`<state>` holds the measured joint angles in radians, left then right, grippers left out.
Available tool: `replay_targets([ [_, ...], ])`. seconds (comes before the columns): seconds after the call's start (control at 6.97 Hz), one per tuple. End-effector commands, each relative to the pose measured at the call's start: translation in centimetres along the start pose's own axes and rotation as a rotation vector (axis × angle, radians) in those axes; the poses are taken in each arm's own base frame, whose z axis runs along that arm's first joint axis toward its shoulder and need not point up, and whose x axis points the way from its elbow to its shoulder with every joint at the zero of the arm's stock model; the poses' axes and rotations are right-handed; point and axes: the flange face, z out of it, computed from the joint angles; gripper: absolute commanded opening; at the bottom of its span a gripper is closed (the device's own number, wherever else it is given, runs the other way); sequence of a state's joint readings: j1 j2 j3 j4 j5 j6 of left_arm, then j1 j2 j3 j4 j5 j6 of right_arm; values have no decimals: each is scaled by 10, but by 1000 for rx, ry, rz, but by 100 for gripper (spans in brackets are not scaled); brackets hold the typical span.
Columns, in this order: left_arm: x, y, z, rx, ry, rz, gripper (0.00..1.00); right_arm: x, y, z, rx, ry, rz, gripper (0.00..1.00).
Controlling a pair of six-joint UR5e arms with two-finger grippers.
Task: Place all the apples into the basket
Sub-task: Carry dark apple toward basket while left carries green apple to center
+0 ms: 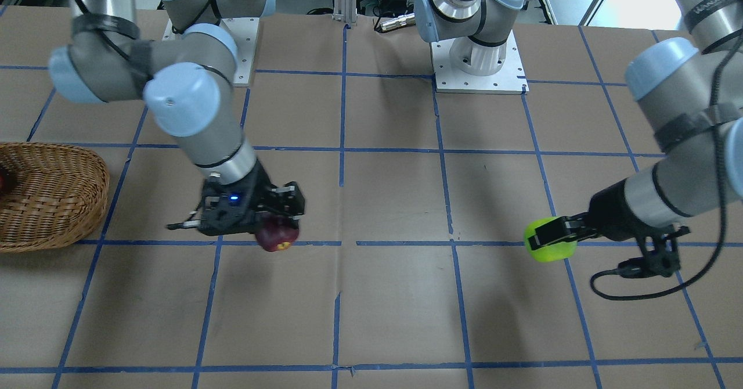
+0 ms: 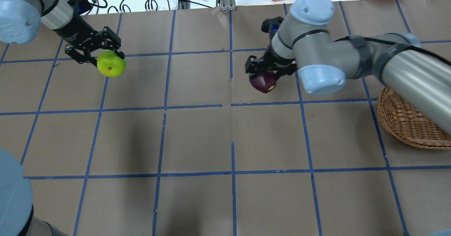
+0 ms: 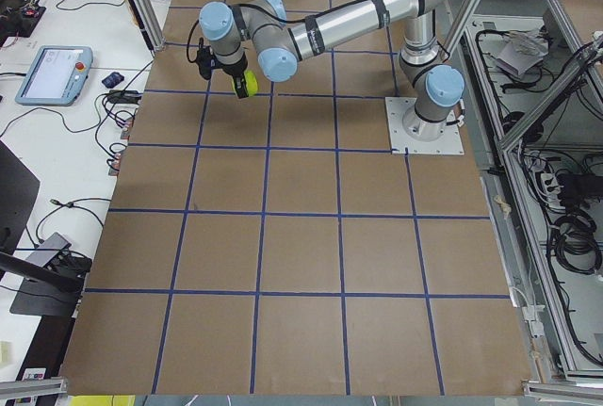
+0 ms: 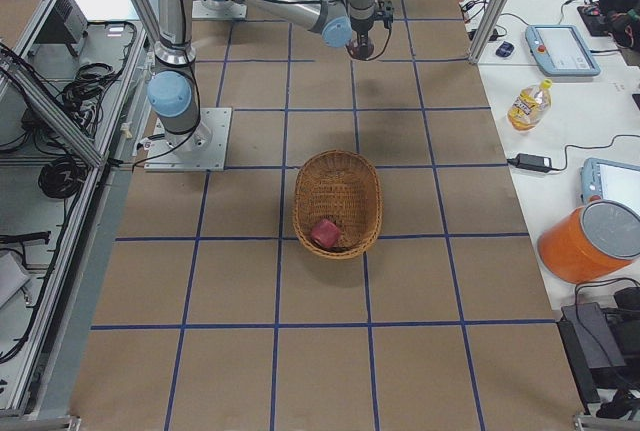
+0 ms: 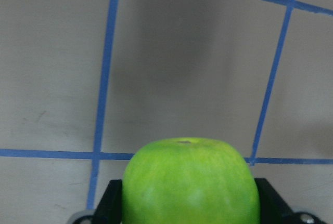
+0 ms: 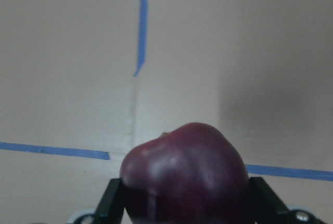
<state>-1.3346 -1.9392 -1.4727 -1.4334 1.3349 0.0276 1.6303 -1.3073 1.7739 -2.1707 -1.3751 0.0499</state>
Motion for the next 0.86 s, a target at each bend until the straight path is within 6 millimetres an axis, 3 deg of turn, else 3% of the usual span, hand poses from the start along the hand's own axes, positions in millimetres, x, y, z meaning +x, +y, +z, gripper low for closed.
replay_targets([
  [0.0, 131, 22, 47, 64, -1, -146, 0, 155, -2, -58, -55, 182, -33, 24],
  [0.14, 201, 54, 94, 68, -17, -77, 0, 207, 2, -73, -92, 286, -79, 24],
  [0.29, 231, 76, 134, 103, -11, -102, 0, 260, 9, -82, -120, 324, -82, 24],
  [0.43, 246, 96, 172, 122, 6, -170, 0, 317, 18, -93, -117, 332, -14, 24],
  [0.57, 245, 114, 200, 168, -13, -145, 0, 351, 23, -83, -144, 320, 7, 24],
  [0.72, 238, 119, 218, 170, -28, -154, 0, 379, 35, -76, -168, 309, 54, 28],
])
